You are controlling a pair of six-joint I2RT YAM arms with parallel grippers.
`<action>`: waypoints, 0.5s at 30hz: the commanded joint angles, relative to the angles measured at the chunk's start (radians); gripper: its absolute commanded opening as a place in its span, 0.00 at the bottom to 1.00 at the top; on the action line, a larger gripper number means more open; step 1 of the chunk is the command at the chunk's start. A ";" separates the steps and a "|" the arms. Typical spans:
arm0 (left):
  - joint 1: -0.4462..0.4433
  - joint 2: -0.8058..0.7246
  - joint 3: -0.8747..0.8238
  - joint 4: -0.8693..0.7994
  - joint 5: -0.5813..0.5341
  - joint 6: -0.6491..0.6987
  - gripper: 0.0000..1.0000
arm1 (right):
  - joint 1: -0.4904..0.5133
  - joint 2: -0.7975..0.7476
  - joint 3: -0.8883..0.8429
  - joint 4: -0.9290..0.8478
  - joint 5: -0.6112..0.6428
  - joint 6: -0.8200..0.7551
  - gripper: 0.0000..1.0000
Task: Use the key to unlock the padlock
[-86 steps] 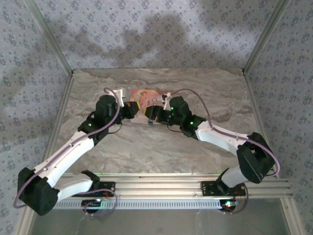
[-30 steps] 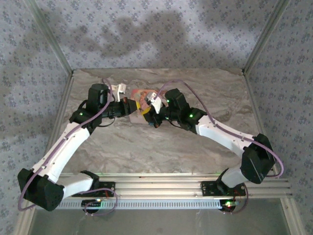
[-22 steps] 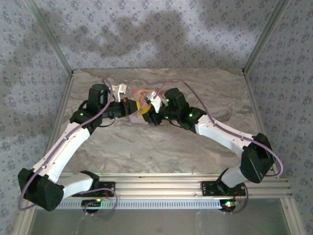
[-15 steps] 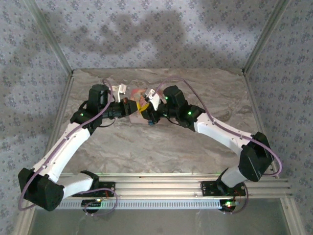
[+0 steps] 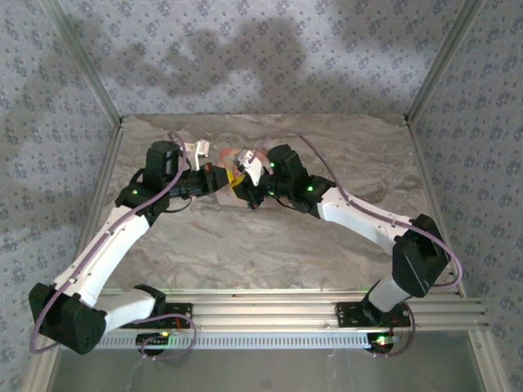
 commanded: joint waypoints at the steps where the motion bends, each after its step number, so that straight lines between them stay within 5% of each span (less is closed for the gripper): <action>1: 0.006 -0.028 0.017 -0.040 0.019 0.024 0.00 | 0.002 -0.011 0.022 0.028 -0.004 -0.021 0.00; 7: 0.039 -0.031 0.003 -0.035 0.060 0.048 0.00 | -0.010 -0.054 0.019 -0.062 -0.046 -0.042 0.00; 11: 0.054 -0.034 0.000 -0.011 0.125 0.108 0.15 | -0.017 -0.083 0.040 -0.173 -0.088 -0.063 0.00; 15: 0.058 -0.038 -0.008 0.036 0.211 0.155 0.12 | -0.019 -0.096 0.065 -0.268 -0.129 -0.078 0.00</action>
